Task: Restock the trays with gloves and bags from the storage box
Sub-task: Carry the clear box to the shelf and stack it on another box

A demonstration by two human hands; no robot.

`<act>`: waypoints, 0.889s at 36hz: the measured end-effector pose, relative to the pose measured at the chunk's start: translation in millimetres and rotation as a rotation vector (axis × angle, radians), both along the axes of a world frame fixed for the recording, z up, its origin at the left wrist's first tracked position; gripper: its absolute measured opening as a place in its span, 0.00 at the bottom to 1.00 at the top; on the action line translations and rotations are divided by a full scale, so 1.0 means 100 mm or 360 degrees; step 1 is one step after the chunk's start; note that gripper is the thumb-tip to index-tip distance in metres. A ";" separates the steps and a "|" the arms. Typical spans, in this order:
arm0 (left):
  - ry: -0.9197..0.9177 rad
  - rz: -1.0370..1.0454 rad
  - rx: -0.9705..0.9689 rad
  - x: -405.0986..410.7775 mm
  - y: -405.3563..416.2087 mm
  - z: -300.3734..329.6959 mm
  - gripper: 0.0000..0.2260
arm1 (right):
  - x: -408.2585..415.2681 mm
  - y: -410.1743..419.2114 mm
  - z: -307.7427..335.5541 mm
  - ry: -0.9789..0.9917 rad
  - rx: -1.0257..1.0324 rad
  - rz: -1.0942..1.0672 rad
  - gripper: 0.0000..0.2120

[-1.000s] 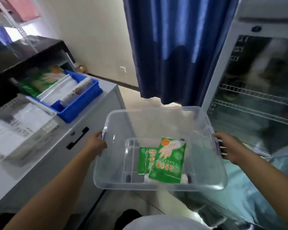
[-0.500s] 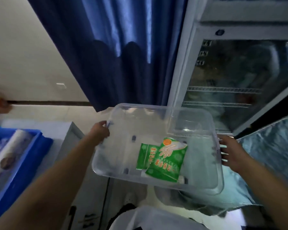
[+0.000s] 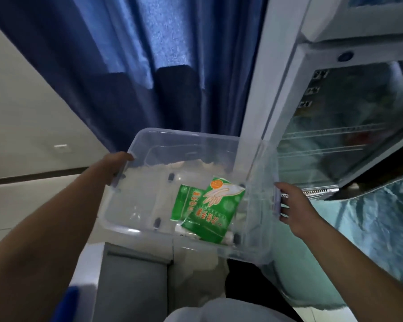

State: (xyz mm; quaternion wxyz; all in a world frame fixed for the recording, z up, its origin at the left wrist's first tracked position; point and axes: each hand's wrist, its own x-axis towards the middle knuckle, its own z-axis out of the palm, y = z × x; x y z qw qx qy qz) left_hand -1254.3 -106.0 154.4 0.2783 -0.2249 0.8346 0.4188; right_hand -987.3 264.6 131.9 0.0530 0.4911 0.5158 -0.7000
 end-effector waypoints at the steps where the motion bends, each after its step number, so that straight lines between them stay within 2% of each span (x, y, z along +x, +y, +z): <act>1: 0.0000 0.0028 0.0005 -0.10 -0.05 -0.01 0.18 | -0.17 -0.03 -0.02 0.0004 -0.0004 0.0020 0.08; 5: -0.0078 0.0191 -0.0030 -0.42 -0.30 -0.05 0.12 | -0.96 -0.09 -0.16 -0.0019 -0.0002 0.0156 0.07; 8: -0.0058 0.0368 -0.0045 -0.58 -0.51 -0.08 0.09 | -1.60 -0.13 -0.27 -0.0007 -0.0005 0.0292 0.10; 11: 0.0014 0.0549 -0.0045 -0.66 -0.74 -0.05 0.06 | -2.27 -0.25 -0.30 0.0011 0.0029 0.0444 0.07; 13: 0.0058 0.0680 -0.0013 -0.66 -0.93 -0.05 0.08 | -2.72 -0.38 -0.26 0.0040 0.0109 0.0587 0.06; 16: 0.0139 0.0871 -0.0011 -0.63 -1.21 -0.07 0.12 | -3.42 -0.65 -0.29 0.0103 0.0174 0.0824 0.20; 18: 0.0187 0.1006 -0.0010 -0.58 -1.36 -0.12 0.14 | -3.84 -0.90 -0.27 0.0090 0.0235 0.1047 0.25; 24: 0.0360 0.1541 0.0023 -0.53 -1.81 -0.26 0.18 | -5.06 -1.85 -0.12 0.0231 0.0304 0.1400 0.28; 27: 0.0372 0.1703 -0.0052 -0.57 -2.10 -0.34 0.20 | -5.57 -2.39 -0.05 0.0228 0.0378 0.1630 0.34; 30: 0.0423 0.1857 -0.0085 -0.64 -2.43 -0.44 0.16 | -6.07 -2.98 0.04 0.0268 0.0441 0.1820 0.28; 32: 0.0440 0.1973 -0.0071 -0.68 -2.66 -0.49 0.14 | -6.36 -3.41 0.11 0.0261 0.0466 0.1923 0.28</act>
